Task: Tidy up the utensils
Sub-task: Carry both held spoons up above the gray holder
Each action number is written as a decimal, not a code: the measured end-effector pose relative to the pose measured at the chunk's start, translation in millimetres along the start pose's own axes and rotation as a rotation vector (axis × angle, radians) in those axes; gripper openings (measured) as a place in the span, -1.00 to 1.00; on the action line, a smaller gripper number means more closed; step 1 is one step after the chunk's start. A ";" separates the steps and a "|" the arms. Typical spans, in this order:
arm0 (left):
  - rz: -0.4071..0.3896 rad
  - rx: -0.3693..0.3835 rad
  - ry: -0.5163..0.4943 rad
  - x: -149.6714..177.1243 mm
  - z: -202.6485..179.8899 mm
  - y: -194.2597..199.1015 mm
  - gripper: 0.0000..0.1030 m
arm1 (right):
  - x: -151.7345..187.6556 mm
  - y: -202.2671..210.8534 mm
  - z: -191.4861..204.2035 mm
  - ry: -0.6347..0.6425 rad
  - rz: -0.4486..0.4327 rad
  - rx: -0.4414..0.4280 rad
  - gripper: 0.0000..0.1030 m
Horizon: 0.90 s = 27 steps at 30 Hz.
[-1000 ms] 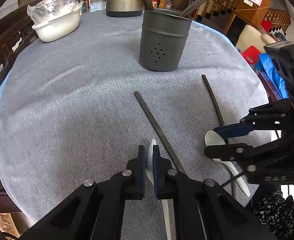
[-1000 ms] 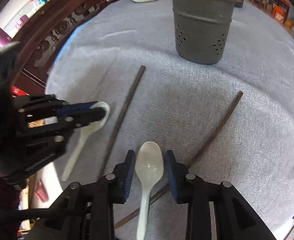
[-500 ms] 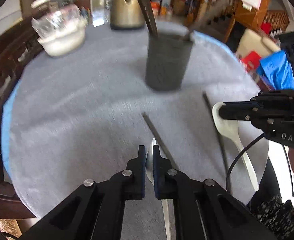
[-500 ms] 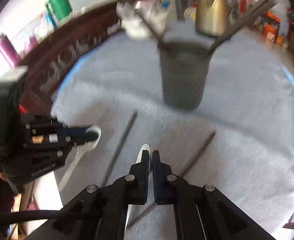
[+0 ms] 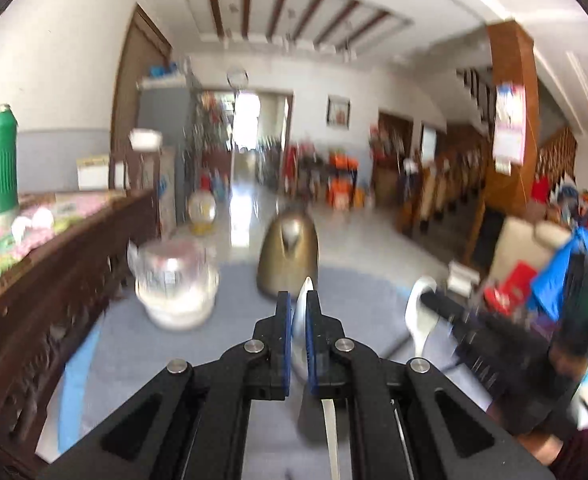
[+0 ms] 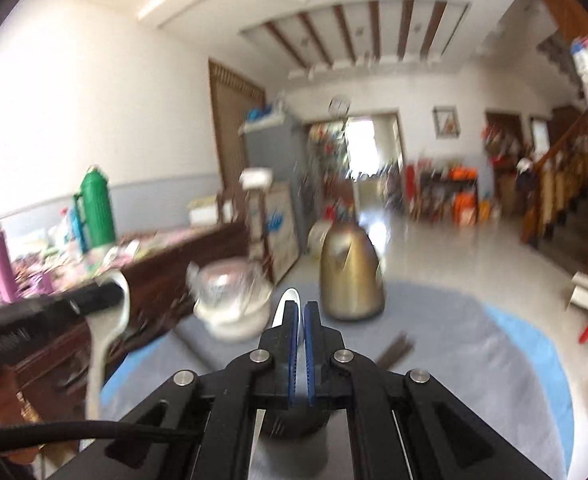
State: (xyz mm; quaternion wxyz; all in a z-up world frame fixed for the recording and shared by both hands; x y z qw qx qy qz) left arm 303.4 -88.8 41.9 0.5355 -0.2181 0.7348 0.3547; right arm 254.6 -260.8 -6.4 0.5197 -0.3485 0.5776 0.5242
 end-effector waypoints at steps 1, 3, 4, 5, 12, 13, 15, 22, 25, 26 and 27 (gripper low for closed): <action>-0.029 -0.009 0.012 -7.9 0.2 -6.4 -0.87 | -2.5 -4.3 -0.1 -0.010 -0.023 0.016 -0.93; -0.073 -0.030 0.047 -16.7 3.6 -17.7 -0.87 | -8.0 -12.2 -2.9 -0.022 -0.060 0.049 -0.93; -0.098 -0.045 0.062 -19.5 4.5 -24.4 -0.87 | -9.1 -17.7 -2.6 -0.029 -0.072 0.059 -0.93; -0.124 -0.067 0.070 -21.5 5.4 -31.2 -0.87 | -10.3 -24.1 -3.0 -0.040 -0.076 0.068 -0.93; -0.139 -0.132 0.137 -8.6 14.2 -74.7 -0.87 | -6.7 -53.2 -6.7 -0.050 -0.084 0.108 -0.93; -0.132 -0.140 0.134 -5.3 14.5 -82.1 -0.87 | -5.5 -57.4 -6.4 -0.047 -0.085 0.111 -0.93; -0.118 -0.143 0.129 0.9 13.1 -88.3 -0.87 | -3.6 -60.6 -9.5 -0.037 -0.088 0.118 -0.93; -0.072 -0.153 0.092 17.0 8.9 -106.0 -0.87 | 6.9 -67.8 -8.2 -0.011 -0.075 0.117 -0.93; -0.059 -0.155 0.093 22.3 9.7 -108.7 -0.87 | 10.6 -68.7 -5.9 0.018 -0.092 0.121 -0.93; -0.066 -0.160 0.084 21.9 9.2 -108.0 -0.87 | 11.8 -68.6 -4.9 0.026 -0.094 0.119 -0.93; -0.068 -0.158 0.075 21.8 8.2 -107.4 -0.87 | 12.7 -69.0 -4.0 0.031 -0.094 0.116 -0.92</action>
Point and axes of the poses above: each gripper's, at about its wrist camera, not at the fingertips, and y roughly against the way its jaws point, z to its left, x to its underside, the point moved 3 cm from there along -y, roughly the way its jaws point, and after that the axes turned 12 degrees about x, right-handed, at the moved point
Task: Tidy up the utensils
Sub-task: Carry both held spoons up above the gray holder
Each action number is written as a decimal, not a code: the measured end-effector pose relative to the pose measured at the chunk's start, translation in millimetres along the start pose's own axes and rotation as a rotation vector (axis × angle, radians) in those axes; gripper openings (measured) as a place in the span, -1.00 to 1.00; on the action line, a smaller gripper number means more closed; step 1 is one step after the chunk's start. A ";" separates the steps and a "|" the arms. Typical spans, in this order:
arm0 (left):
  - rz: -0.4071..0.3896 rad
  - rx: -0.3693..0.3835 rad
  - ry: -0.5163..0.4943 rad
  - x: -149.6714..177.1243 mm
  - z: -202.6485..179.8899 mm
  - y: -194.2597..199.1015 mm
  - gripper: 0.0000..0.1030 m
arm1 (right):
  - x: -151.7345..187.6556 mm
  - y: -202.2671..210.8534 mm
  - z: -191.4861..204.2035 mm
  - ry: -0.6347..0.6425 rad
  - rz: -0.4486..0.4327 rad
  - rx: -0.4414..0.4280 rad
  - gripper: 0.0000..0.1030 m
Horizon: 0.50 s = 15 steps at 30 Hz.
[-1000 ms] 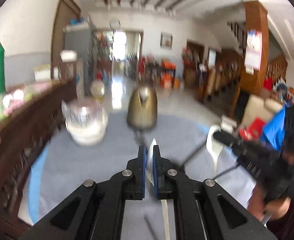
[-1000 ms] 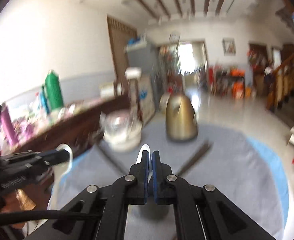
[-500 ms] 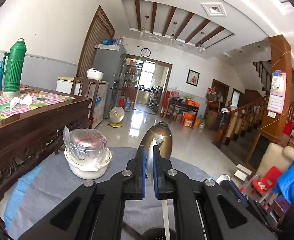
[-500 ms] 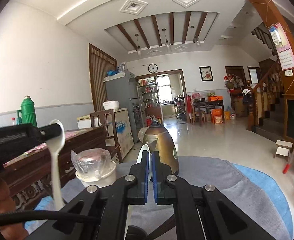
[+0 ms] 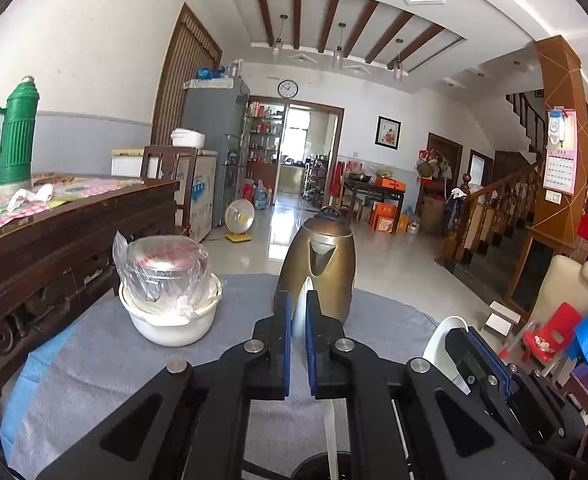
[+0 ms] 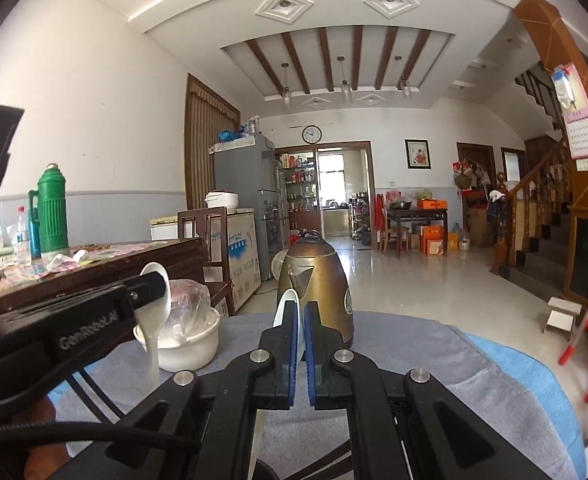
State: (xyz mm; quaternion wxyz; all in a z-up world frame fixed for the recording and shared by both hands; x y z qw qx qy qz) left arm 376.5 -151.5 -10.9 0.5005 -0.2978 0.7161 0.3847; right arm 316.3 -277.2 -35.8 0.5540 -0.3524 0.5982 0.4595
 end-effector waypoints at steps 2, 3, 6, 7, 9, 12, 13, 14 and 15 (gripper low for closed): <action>-0.002 0.005 -0.007 -0.8 -0.6 0.2 -0.87 | 2.8 -1.3 1.6 0.004 0.006 -0.007 -0.92; -0.002 0.015 -0.006 -1.1 -1.1 0.9 -0.87 | 4.4 -1.8 2.1 0.007 0.011 -0.009 -0.93; 0.001 0.041 -0.007 -2.8 -1.6 2.5 -0.87 | 10.2 -2.5 3.2 0.018 0.023 -0.012 -0.92; 0.003 0.047 -0.011 -2.4 -2.2 2.4 -0.87 | 11.3 -2.2 2.9 0.018 0.026 -0.016 -0.92; 0.006 0.052 -0.018 -2.0 -3.5 2.7 -0.87 | 12.1 -1.4 1.9 0.013 0.039 -0.030 -0.92; 0.005 0.080 -0.004 -1.9 -2.3 4.5 -0.87 | 11.6 -1.7 0.3 0.013 0.050 -0.036 -0.91; 0.006 0.086 -0.004 -1.7 -1.4 3.7 -0.87 | 11.6 -0.8 -0.9 0.012 0.055 -0.037 -0.91; 0.009 0.088 -0.008 -1.1 -1.9 4.4 -0.86 | 11.8 -0.6 -2.6 0.012 0.058 -0.038 -0.91; 0.010 0.087 -0.011 -0.2 -2.2 4.9 -0.86 | 11.9 -0.9 -3.6 0.012 0.061 -0.037 -0.91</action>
Point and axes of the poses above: each gripper's, at about its wrist camera, not at the fingertips, and y roughly against the way its jaws point, z to its left, x to its underside, the point moved 3 cm from there along -y, roughly the way its jaws point, and after that the axes turned 12 degrees about x, right-handed, at the moved point
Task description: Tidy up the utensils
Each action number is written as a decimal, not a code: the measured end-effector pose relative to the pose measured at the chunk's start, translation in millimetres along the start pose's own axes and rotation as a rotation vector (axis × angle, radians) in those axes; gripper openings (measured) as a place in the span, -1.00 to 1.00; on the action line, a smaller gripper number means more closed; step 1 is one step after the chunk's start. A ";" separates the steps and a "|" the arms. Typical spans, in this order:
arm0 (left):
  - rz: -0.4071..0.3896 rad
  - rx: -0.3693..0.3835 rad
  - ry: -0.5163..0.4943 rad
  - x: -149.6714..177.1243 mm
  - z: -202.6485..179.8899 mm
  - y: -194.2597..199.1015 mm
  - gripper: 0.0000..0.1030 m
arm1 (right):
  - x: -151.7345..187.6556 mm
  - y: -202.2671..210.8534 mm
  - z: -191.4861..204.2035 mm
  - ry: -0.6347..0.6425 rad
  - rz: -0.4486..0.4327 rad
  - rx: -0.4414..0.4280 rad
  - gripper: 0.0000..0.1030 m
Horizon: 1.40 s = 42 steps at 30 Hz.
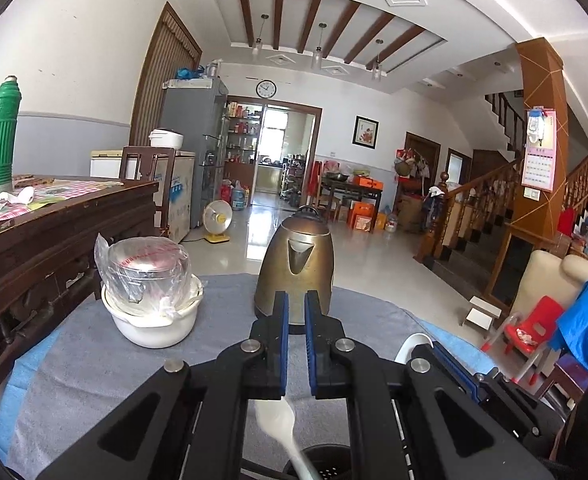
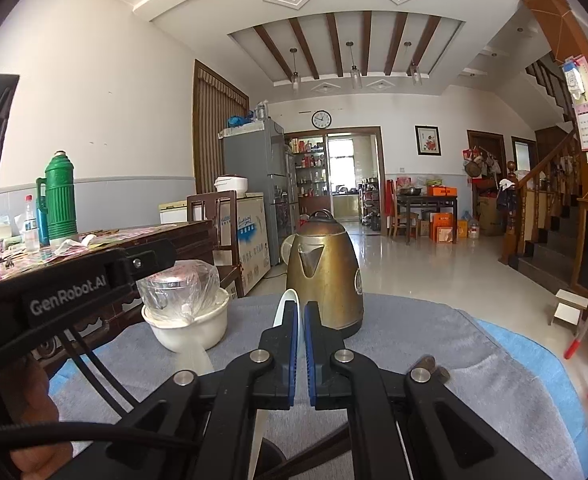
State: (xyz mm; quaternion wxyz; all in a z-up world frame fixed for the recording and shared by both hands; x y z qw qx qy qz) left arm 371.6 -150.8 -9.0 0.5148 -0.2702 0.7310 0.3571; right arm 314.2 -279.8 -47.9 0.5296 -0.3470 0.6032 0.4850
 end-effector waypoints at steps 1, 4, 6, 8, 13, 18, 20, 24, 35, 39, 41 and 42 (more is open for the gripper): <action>0.002 -0.002 0.000 0.9 0.4 -0.4 -0.86 | 0.0 -0.4 -0.8 -0.001 0.001 0.004 -0.91; 0.010 0.000 0.010 1.8 2.0 0.8 -0.86 | 0.5 -1.4 -1.9 -0.008 0.013 0.002 -0.91; -0.001 -0.003 0.014 0.1 2.8 7.1 -0.86 | -0.1 -2.5 -1.3 -0.007 0.017 0.001 -0.91; -0.019 -0.004 0.018 -4.8 3.5 16.0 -0.86 | 0.2 -3.1 0.7 0.003 0.023 -0.003 -0.91; -0.069 -0.017 0.018 -15.5 8.9 43.0 -0.71 | 1.1 -5.3 3.7 0.023 0.046 -0.020 -0.91; -0.126 -0.058 0.025 -22.0 23.9 76.6 -0.33 | 7.2 0.3 12.6 0.085 0.063 -0.034 -0.90; -0.139 -0.080 0.022 -20.4 31.7 89.3 -0.22 | 9.9 2.9 16.2 0.113 0.078 -0.041 -0.90; -0.101 -0.129 0.028 -3.3 54.6 107.2 0.00 | 10.1 8.1 13.6 0.101 0.121 -0.072 -0.89; 0.162 -0.194 0.190 100.0 92.3 120.0 0.12 | 14.7 45.1 -21.8 -0.113 0.230 -0.199 0.14; 0.216 -0.202 0.183 116.3 85.9 120.0 0.12 | 13.0 69.6 -45.1 -0.169 0.141 -0.140 0.21; 0.251 -0.206 0.158 123.5 82.1 117.3 0.12 | 17.4 78.5 -61.6 -0.176 0.104 -0.049 0.21; 0.265 -0.208 0.150 126.5 81.0 116.9 0.12 | 22.9 81.3 -68.4 -0.159 0.093 -0.002 0.22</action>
Point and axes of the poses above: each gripper's, at about its wrist camera, not at the fingertips, and y roughly against the way its jaws point, z to its left, x to its underside, the point moved 3 cm from there along -y, roughly the way its jaws point, and after that the axes turned 12 degrees about x, right-handed, at the moved point
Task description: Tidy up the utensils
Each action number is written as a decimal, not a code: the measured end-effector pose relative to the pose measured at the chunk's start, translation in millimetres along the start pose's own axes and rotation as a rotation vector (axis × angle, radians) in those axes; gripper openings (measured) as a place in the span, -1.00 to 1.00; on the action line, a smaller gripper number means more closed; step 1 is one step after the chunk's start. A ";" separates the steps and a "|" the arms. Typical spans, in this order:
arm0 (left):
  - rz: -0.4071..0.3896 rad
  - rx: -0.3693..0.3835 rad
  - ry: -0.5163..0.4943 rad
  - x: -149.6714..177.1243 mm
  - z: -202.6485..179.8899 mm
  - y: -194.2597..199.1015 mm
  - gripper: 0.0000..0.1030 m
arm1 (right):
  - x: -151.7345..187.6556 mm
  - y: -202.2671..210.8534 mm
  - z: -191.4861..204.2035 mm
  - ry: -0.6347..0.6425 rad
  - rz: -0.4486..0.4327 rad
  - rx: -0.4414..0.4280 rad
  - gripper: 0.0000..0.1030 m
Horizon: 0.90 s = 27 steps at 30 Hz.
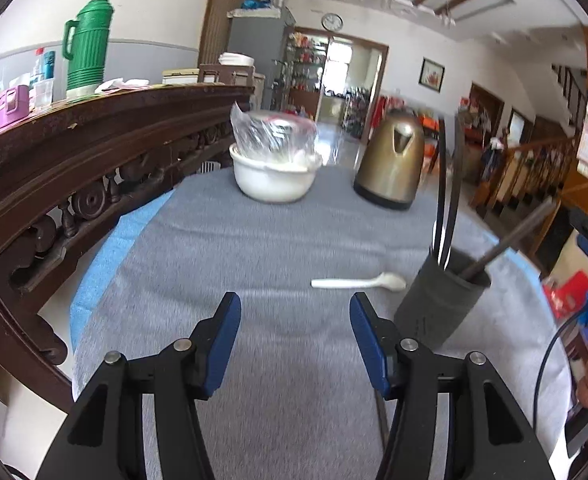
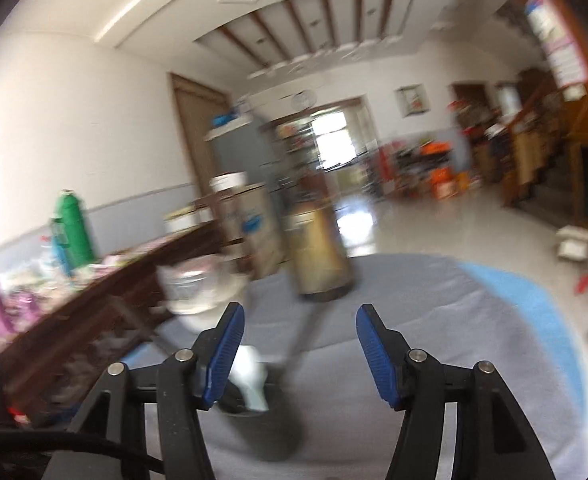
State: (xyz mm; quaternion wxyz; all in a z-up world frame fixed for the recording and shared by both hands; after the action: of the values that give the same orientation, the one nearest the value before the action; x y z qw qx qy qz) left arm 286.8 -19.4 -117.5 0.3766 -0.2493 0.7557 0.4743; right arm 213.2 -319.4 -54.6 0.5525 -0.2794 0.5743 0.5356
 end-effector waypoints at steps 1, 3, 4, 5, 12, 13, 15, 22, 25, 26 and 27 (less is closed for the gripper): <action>0.010 -0.003 -0.006 3.5 0.3 -1.1 0.13 | 9.3 0.2 -10.4 0.021 0.003 0.049 0.21; 0.038 -0.004 -0.008 8.6 -0.9 -3.9 0.16 | 30.2 -6.3 -28.2 0.010 0.083 0.069 0.21; 0.050 -0.004 -0.006 11.1 -0.8 -6.9 0.16 | 40.9 -9.8 -36.0 -0.010 0.131 0.054 0.21; 0.066 -0.003 -0.002 14.1 -1.1 -11.2 0.16 | 55.1 -14.0 -44.9 -0.036 0.186 0.043 0.21; 0.142 0.003 -0.066 10.2 -4.4 -39.5 0.16 | 116.3 -34.5 -72.9 -0.189 0.421 -0.105 0.21; 0.150 0.005 -0.075 7.8 -4.0 -43.5 0.16 | 119.4 -37.1 -72.7 -0.199 0.433 -0.131 0.22; 0.165 0.010 -0.088 1.2 -0.7 -54.4 0.16 | 123.2 -41.4 -72.1 -0.203 0.446 -0.150 0.21; 0.198 0.035 -0.068 -14.7 12.3 -97.4 0.02 | 132.4 -54.2 -76.3 -0.257 0.488 -0.179 0.22; 0.248 0.035 -0.149 -15.5 3.6 -121.6 -0.10 | 133.1 -57.2 -76.5 -0.260 0.485 -0.169 0.22; 0.267 0.043 -0.163 -15.2 1.8 -127.3 -0.10 | 133.2 -57.4 -75.4 -0.255 0.483 -0.166 0.22; 0.301 0.061 -0.179 -13.9 -0.9 -136.1 -0.10 | 132.9 -57.8 -73.8 -0.246 0.480 -0.164 0.21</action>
State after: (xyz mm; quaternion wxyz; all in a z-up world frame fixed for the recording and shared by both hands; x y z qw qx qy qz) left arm 394.7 -77.9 -178.1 0.3747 -0.0786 0.7618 0.5226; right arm 210.2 -367.1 -210.0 0.4509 -0.1120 0.5076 0.7256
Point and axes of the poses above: each gripper's, at about its wrist camera, not at the fingertips, and y roughly against the way its jaws point, z to its left, x to its underside, the point moved 3 cm from there along -y, roughly the way its jaws point, and after that the axes turned 12 degrees about x, right-handed, at the moved point
